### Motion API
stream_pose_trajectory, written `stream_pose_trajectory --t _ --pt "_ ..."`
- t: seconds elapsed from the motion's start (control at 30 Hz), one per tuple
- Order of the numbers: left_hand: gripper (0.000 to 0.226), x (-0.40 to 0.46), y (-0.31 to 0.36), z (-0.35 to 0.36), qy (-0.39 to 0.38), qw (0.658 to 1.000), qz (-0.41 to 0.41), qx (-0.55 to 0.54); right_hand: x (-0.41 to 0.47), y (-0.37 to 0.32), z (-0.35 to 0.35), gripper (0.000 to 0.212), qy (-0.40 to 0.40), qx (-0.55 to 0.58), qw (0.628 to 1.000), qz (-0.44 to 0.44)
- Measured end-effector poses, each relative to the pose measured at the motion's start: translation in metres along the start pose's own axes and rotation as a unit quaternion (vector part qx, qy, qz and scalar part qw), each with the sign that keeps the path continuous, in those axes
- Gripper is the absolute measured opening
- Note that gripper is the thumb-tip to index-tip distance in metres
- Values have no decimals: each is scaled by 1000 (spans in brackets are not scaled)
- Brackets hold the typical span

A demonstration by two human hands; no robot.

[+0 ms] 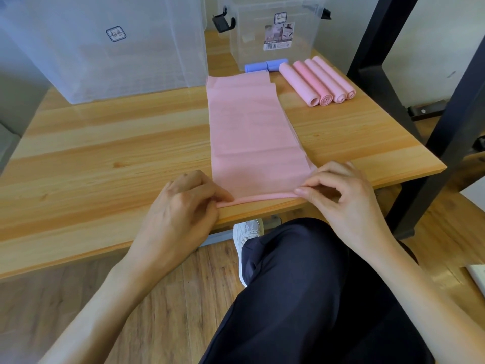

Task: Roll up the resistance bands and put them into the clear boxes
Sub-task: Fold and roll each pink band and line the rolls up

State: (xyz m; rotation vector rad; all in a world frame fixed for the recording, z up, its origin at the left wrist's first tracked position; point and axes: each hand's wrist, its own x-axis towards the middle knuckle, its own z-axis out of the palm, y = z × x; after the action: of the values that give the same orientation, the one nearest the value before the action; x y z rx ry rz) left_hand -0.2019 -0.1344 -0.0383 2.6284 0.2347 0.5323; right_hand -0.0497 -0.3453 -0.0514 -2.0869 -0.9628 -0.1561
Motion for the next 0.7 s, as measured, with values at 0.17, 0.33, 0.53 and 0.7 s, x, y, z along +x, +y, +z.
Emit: stream_pose_trajectory --t 0.17,0.33,0.53,0.7 --pt "23 -2 0 -1 7 1000 -13 -27 0 1 1 35 6 15 1000 -6" --pt "16 1 0 0 4 999 -21 -29 5 -1 -4 23 -18 2 1000 13" --pt "10 5 3 -8 -29 996 -53 -68 15 -9 -14 14 -97 -45 992 68" --pt "13 8 5 -6 -21 994 -76 -70 17 -12 -13 15 -66 -26 994 79"
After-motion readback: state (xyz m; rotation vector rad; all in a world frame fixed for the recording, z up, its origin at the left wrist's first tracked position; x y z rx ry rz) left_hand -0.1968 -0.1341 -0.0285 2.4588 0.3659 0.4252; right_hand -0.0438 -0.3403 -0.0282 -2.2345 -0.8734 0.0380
